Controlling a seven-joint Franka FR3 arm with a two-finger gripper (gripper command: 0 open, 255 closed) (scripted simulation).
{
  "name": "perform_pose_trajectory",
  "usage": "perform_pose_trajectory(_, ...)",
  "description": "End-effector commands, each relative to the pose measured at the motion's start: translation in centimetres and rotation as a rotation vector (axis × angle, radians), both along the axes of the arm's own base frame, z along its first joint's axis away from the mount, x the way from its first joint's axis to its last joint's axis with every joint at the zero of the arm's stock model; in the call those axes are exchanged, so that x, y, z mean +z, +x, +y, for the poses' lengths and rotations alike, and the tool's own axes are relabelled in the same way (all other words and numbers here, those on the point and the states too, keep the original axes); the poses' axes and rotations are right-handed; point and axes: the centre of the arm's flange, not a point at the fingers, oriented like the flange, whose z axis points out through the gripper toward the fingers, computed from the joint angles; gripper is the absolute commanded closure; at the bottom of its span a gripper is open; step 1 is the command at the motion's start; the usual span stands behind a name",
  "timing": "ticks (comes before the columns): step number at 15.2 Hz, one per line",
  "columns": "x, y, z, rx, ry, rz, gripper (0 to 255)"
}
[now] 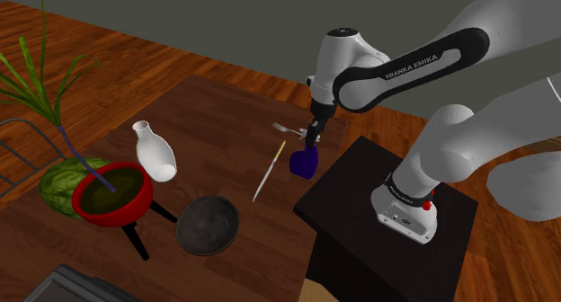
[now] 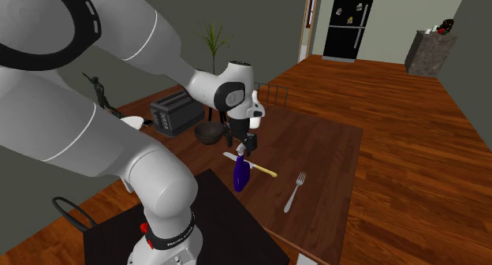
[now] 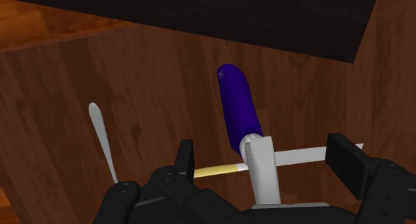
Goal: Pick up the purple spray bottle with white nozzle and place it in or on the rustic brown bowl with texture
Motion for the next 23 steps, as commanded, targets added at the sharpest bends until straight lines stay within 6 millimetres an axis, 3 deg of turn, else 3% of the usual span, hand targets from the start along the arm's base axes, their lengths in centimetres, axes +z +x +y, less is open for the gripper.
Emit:
perform_pose_trajectory(1,-0.7,0.0,0.1,0.000,0.000,-0.001,0)
perform_pose_trajectory(8,-0.7,0.0,0.1,0.000,0.000,-0.001,0)
perform_pose_trajectory(9,-0.7,0.0,0.1,0.000,0.000,-0.001,255)
perform_pose_trajectory(18,-0.7,0.0,0.1,0.000,0.000,-0.001,255)
perform_pose_trajectory(23,1.9,0.0,0.1,0.000,0.000,-0.001,255)
